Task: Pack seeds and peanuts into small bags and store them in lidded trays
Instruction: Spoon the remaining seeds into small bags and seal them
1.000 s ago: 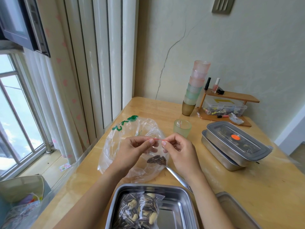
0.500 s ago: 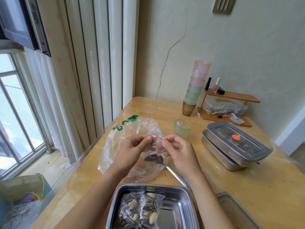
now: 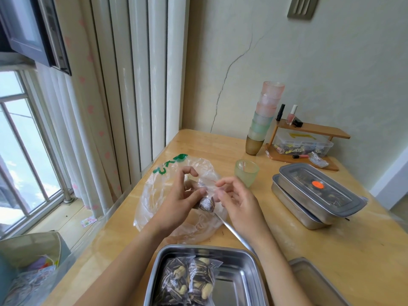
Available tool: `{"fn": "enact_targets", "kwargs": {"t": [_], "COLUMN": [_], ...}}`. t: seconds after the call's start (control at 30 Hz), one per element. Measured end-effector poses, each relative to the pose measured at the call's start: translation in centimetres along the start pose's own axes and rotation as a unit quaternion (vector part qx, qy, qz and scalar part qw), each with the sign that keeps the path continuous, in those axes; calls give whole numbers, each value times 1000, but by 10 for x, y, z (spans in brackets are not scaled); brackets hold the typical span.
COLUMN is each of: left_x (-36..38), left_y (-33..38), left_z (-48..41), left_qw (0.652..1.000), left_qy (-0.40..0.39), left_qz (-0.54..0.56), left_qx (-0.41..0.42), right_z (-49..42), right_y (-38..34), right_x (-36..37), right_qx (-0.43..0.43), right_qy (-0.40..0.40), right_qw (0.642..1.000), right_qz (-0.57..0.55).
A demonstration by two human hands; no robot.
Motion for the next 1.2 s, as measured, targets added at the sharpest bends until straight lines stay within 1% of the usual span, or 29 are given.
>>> {"fn": "enact_targets", "kwargs": {"t": [0.07, 0.13, 0.23, 0.33, 0.4, 0.47, 0.57, 0.63, 0.8, 0.9, 1.0, 1.1, 1.2], "left_x": [-1, -2, -1, 6, 12, 12, 1, -7, -5, -2, -2, -2, -4], "left_y": [3, 3, 1, 6, 7, 5, 5, 6, 7, 4, 4, 5, 0], "left_z": [0, 1, 2, 3, 4, 4, 2, 1, 1, 1, 1, 0, -2], "left_qw": [1000, 1000, 1000, 997, 996, 997, 999, 999, 1000, 1000, 1000, 999, 998], "left_qy": [10, 22, 10, -38, -68, -53, 19, 44, 8, -5, -15, -21, -2], "left_qz": [-9, -9, -25, -61, -54, -44, -28, -15, 8, 8, 12, 3, -40], "left_qx": [9, 9, 7, 27, 29, 17, 6, 2, 1, -1, 5, 27, 44], "right_z": [1, 1, 0, -2, -2, -2, 0, 0, -1, -2, -3, -5, -4], "right_y": [1, 4, 10, 14, 12, 10, 4, 1, 9, 13, 14, 22, 26], "right_x": [6, 7, 3, -6, -10, -10, -4, 1, -2, -3, -1, -5, -7], "right_qx": [9, 22, 51, 67, 61, 52, 46, 38, 59, 59, 55, 66, 63], "right_qy": [-31, -38, -10, 35, 55, 50, 6, -14, 25, 25, 16, 46, 71], "right_qw": [999, 999, 997, 993, 991, 990, 992, 993, 990, 988, 991, 993, 995], "right_qz": [7, -2, -53, -96, -109, -117, -121, -107, -129, -137, -122, -87, -21]}}
Point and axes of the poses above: each hand's wrist, its own z-axis away from the middle knuckle, its own x-axis out of the palm, y = z × x, the point moved 7 cm from there along -z, towards the middle knuckle, and after that the axes turned 4 degrees about -z, right-handed, at the moved point
